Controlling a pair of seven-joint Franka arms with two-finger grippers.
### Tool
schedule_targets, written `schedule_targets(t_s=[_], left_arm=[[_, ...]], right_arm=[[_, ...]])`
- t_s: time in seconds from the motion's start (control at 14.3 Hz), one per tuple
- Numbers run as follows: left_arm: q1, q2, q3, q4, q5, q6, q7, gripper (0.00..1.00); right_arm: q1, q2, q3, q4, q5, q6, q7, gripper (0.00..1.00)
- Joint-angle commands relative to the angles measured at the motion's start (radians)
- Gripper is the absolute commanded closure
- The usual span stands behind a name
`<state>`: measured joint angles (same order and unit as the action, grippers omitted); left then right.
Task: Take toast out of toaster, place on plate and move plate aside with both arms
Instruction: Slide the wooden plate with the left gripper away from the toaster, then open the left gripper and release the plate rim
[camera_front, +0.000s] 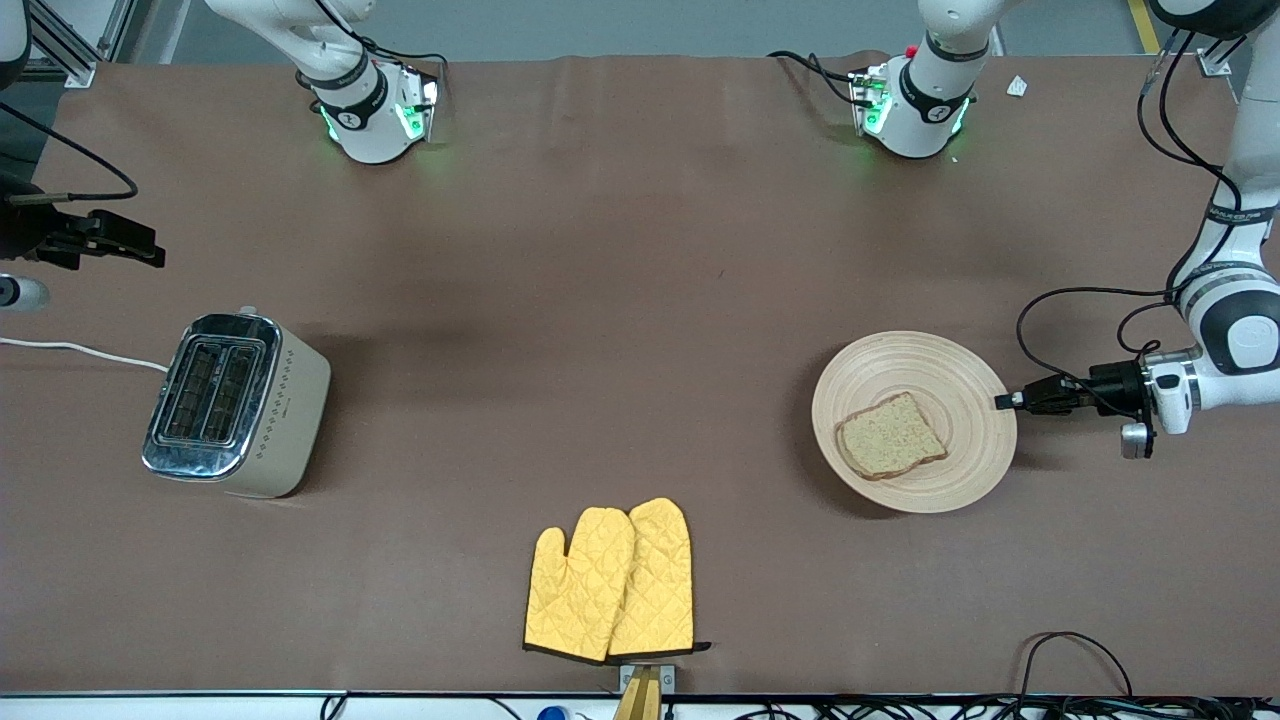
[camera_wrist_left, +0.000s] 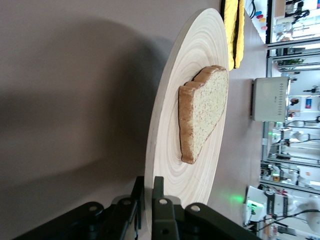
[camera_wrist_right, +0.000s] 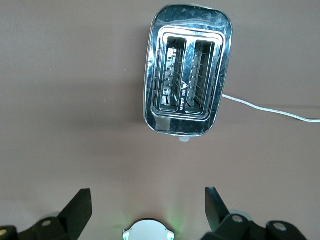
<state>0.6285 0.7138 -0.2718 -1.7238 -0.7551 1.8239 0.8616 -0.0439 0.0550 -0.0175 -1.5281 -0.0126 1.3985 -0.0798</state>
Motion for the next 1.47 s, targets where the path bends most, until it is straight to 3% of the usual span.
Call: schedule_targets(t_s=[0.0, 0.35, 0.77, 0.84, 0.91, 1.4], left_arm=[[0.049, 0.077, -0.012, 0.073, 0.005, -0.077, 0.005, 1.00], [0.054, 0.101, 0.005, 0.081, 0.016, -0.077, 0.000, 0.94], [0.054, 0.101, 0.006, 0.079, 0.017, -0.078, -0.039, 0.59], [0.054, 0.096, 0.005, 0.081, 0.017, -0.078, -0.064, 0.45], [0.053, 0.095, 0.005, 0.081, 0.017, -0.080, -0.081, 0.00], [0.042, 0.049, -0.047, 0.196, 0.079, -0.149, -0.289, 0.00]], right_arm=[[0.001, -0.021, 0.002, -0.007, -0.004, -0.010, 0.017, 0.00], [-0.007, -0.018, -0.005, -0.007, -0.001, 0.001, 0.018, 0.00], [-0.040, -0.017, -0.010, -0.009, 0.026, 0.052, 0.032, 0.00], [-0.048, -0.017, -0.009, -0.006, 0.026, 0.083, 0.029, 0.00], [-0.050, -0.015, -0.009, -0.004, 0.022, 0.092, 0.023, 0.00], [-0.048, -0.014, -0.007, 0.009, 0.033, 0.083, 0.034, 0.00]])
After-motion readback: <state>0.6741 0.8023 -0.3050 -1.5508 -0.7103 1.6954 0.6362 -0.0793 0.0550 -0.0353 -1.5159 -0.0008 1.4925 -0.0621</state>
